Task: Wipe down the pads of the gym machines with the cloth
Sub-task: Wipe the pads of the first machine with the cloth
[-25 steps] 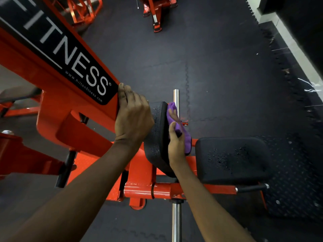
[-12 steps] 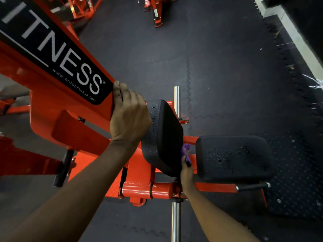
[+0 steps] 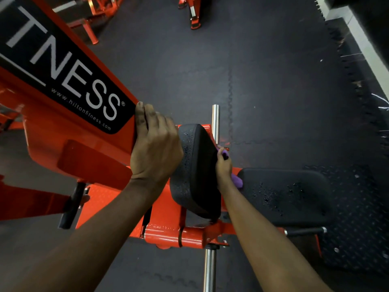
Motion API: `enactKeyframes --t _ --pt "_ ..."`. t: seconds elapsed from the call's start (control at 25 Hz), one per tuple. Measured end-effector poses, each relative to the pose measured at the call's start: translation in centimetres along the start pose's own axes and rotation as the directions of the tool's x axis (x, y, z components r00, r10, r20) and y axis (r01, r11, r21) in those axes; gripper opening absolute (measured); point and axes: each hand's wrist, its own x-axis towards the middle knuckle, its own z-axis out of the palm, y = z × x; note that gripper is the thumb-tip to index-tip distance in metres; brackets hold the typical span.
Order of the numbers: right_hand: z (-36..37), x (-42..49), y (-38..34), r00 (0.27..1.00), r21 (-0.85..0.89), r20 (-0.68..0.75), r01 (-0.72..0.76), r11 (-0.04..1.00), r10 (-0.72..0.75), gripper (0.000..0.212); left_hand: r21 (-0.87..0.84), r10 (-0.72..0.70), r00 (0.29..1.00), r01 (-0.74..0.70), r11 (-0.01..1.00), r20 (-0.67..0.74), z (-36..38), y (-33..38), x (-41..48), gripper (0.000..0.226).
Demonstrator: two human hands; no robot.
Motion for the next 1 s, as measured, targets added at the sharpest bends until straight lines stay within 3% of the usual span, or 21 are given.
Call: enactKeyframes --t 0.12,0.2,0.32,0.44,0.48,0.72,0.88,1.0 --pt "1.6 -3.5 -4.1 0.981 0.165 -0.014 0.192 0.967 -0.193 0.069 -0.006 -0.008 1.000 0.008 1.000 0.029 -0.3 0.1 0.0 0.038" --pt "3.1 -5.8 -6.3 0.938 0.226 -0.017 0.340 0.913 -0.345 0.062 -0.007 -0.001 0.999 0.002 1.000 0.037 -0.4 0.0 0.1 0.039" --pt "3.3 -11.3 -7.8 0.819 0.179 0.108 0.541 0.822 -0.563 0.052 0.006 0.016 0.999 -0.016 1.000 0.052 -0.7 -0.2 0.2 0.039" --pt "1.5 -15.7 -4.3 0.711 0.175 0.179 0.657 0.734 -0.680 0.049 0.010 0.016 0.998 -0.017 1.000 0.067 -0.9 -0.2 0.2 0.040" --pt "1.1 -16.5 -3.5 0.708 0.151 0.182 0.666 0.731 -0.683 0.047 0.006 0.013 0.998 -0.014 1.000 0.065 -0.9 -0.2 0.2 0.039" --pt "3.1 -9.6 -6.2 0.773 0.096 0.063 0.625 0.775 -0.631 0.044 0.018 -0.003 0.997 0.001 1.000 0.074 -0.9 -0.1 0.2 0.040" --pt "2.8 -2.5 -7.9 0.918 0.074 0.086 0.382 0.921 -0.387 0.062 0.004 -0.009 0.997 0.009 1.000 0.075 -0.8 -0.2 0.3 0.038" --pt "1.7 -1.5 -4.8 0.935 0.026 0.049 0.350 0.937 -0.351 0.068 -0.004 -0.022 0.996 0.023 1.000 0.086 -0.9 -0.1 0.3 0.036"
